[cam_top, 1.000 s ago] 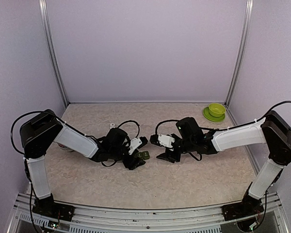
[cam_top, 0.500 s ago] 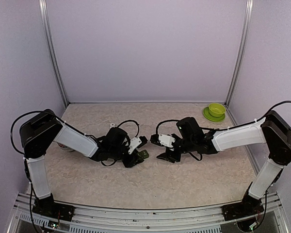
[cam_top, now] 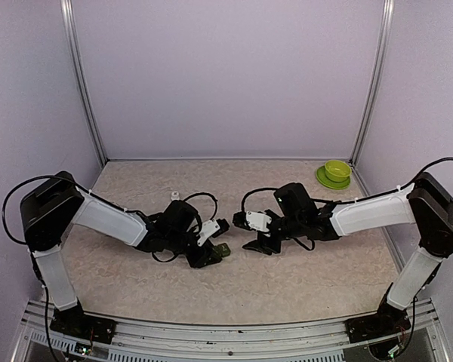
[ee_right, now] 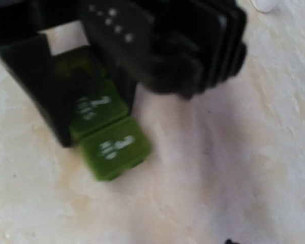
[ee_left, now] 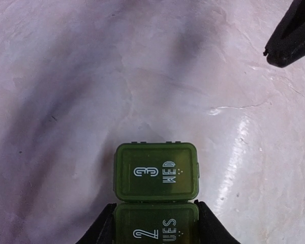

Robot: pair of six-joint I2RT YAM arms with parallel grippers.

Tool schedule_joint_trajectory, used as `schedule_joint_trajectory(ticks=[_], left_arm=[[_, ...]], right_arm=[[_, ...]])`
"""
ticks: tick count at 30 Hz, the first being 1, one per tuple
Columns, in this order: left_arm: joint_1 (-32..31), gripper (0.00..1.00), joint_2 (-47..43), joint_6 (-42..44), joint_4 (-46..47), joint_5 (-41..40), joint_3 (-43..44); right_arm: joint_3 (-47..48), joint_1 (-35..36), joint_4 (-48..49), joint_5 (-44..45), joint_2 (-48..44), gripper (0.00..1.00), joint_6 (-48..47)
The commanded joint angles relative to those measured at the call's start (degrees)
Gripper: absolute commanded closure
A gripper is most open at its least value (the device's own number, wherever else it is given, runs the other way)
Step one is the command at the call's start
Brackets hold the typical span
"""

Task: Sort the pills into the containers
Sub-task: Pick up the pill container from the center of the board.

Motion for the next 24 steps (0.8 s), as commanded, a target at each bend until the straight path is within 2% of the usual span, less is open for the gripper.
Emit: schedule_joint_trajectory(ticks=[1, 8, 20, 24], left_arm=[[-1.78, 0.71, -4.46, -2.41, -4.4, 4.86, -1.41], [-4.19, 0.74, -10.18, -3.92, -4.28, 8.85, -2.33], [-8.51, 0.75, -17.57, -2.91, -4.33, 11.03, -3.2], [-9.34, 0.75, -18.06, -2.69, -5.72, 9.96, -2.16]], right_arm=[[-3.09, 3.82, 1.63, 3.1, -4.56, 0.41, -5.39], [-8.07, 8.07, 6.05, 8.54, -10.45, 0.41, -8.41], [-9.18, 12.87, 3.43, 6.33, -17.11, 0.4, -6.72], [-7.26, 14.46, -0.96, 6.73, -17.18, 0.38, -6.81]])
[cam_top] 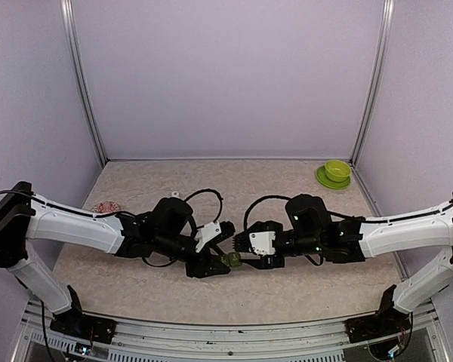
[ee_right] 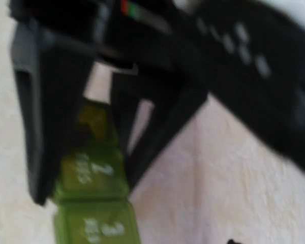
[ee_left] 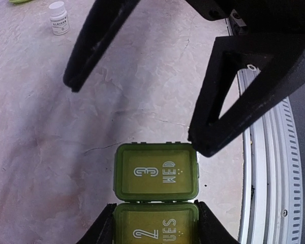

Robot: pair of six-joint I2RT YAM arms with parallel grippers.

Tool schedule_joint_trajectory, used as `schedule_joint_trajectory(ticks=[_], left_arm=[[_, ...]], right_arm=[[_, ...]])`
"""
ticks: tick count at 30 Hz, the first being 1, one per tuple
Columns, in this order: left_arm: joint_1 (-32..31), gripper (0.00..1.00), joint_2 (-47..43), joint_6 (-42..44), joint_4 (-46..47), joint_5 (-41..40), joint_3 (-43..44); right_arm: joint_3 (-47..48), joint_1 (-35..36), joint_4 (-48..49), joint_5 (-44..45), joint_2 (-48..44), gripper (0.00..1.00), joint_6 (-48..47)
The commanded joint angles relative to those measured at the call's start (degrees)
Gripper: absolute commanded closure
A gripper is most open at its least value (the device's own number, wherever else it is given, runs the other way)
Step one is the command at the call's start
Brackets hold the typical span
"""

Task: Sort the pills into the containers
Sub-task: Pick up the pill container from the center of the board, then pass from the left arm to the right

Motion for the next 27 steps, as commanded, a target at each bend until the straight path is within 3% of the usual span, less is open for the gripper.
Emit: schedule_joint_trajectory(ticks=[1, 6, 15, 27], left_arm=[[-1.15, 0.75, -2.03, 0.46, -0.62, 0.09, 1.29], [-1.72, 0.75, -3.43, 0.78, -0.69, -1.36, 0.89], [-3.87, 0.75, -5.29, 1.8, -0.91, -2.59, 0.97], [-5.68, 0.75, -6.78, 2.22, -1.12, -4.83, 1.31]], right_arm=[[1.94, 1.97, -5.8, -0.07, -0.61, 0.38, 0.74], [3.55, 2.02, -10.28, -3.11, -1.25, 0.36, 1.93], [0.3, 2.02, -5.57, -5.15, -5.59, 0.32, 3.2], [1.82, 1.72, -8.79, -9.13, -2.73, 0.32, 5.66]])
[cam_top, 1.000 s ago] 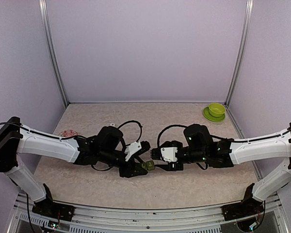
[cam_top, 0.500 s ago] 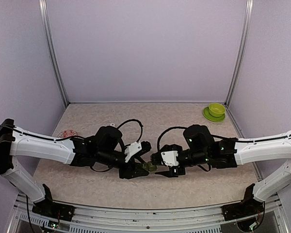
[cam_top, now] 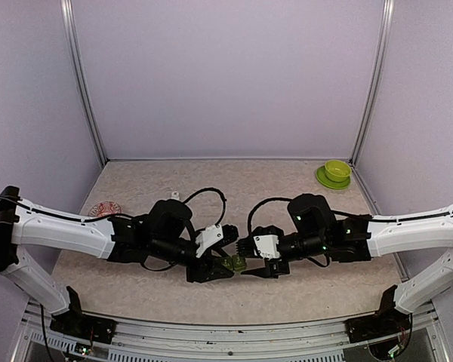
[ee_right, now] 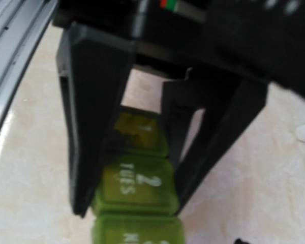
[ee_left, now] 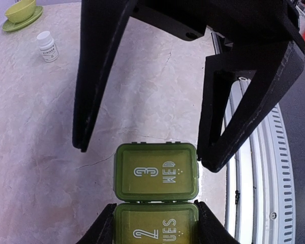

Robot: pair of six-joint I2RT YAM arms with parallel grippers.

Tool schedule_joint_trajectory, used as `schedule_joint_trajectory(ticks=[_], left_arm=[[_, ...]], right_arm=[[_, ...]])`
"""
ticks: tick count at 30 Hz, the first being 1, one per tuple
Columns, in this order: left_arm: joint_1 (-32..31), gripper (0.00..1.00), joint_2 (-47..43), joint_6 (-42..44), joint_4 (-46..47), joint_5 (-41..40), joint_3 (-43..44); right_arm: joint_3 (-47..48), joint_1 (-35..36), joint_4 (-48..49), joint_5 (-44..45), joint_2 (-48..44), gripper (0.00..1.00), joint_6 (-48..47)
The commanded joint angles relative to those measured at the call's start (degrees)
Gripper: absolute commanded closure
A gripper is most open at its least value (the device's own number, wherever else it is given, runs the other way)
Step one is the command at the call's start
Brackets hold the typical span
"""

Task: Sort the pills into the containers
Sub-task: Pass from the left arm to the right

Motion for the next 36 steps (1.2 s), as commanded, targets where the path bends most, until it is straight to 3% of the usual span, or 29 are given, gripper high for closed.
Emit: schedule_joint_trajectory(ticks=[1, 36], left_arm=[[-0.75, 0.75, -2.51, 0.79, 0.07, -1.36, 1.29], [-2.44, 0.75, -3.39, 1.72, -0.29, -2.73, 1.21]], right_arm=[[0.57, -0.01, -1.62, -2.9, 0.85, 0.33, 2.15], [1.73, -3.47, -1.22, -9.12, 2.98, 0.44, 5.96]])
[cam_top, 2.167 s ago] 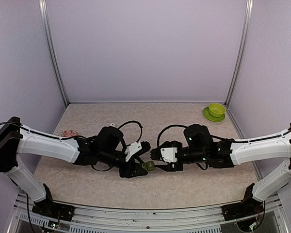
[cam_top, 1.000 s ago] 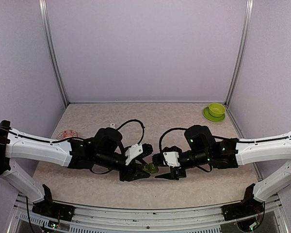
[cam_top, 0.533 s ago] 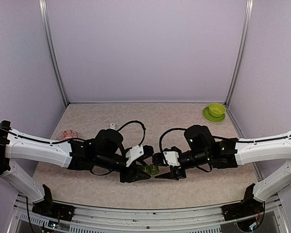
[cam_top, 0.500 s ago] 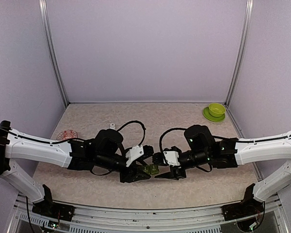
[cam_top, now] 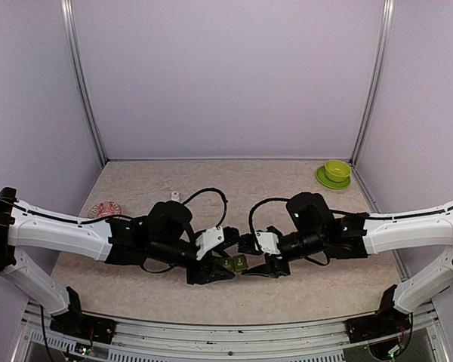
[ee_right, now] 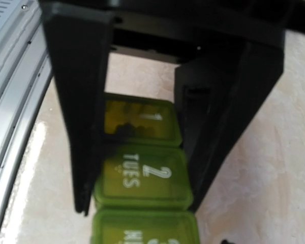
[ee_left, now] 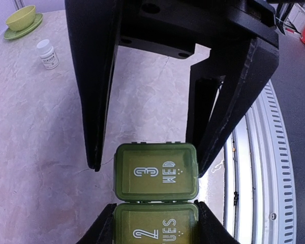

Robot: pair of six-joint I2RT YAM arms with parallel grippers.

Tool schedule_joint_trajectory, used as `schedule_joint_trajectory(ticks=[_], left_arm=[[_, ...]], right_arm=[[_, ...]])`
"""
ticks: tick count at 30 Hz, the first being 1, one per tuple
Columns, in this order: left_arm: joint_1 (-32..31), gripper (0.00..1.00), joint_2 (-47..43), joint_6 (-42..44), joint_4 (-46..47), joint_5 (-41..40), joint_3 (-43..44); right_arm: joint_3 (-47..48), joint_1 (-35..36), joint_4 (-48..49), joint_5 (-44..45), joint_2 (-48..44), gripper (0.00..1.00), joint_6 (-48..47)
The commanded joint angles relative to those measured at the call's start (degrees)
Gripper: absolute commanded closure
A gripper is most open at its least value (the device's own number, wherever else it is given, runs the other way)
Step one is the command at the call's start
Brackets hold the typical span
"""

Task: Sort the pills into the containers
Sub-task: Pass from the left arm to the right

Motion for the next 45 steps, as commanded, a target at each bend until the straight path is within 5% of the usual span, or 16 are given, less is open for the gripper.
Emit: schedule_joint_trajectory(ticks=[1, 30, 36, 45], left_arm=[[-0.51, 0.75, -2.07, 0.94, 0.18, -0.16, 1.09], [-0.87, 0.75, -1.28, 0.82, 0.75, -2.2, 0.28], [-0.96, 0.75, -1.22, 0.67, 0.73, -2.53, 0.11], [-0.94, 0.76, -1.43, 0.35, 1.11, -2.22, -0.19]], right_arm=[[1.92, -0.76, -0.53, -2.19, 1.38, 0.44, 0.78], [3.87, -1.8, -1.78, -6.88, 1.72, 0.65, 3.51], [3.57, -2.17, -2.84, -6.12, 1.2, 0.51, 2.47], [1.51, -2.0, -1.45, -2.9, 0.22, 0.47, 0.0]])
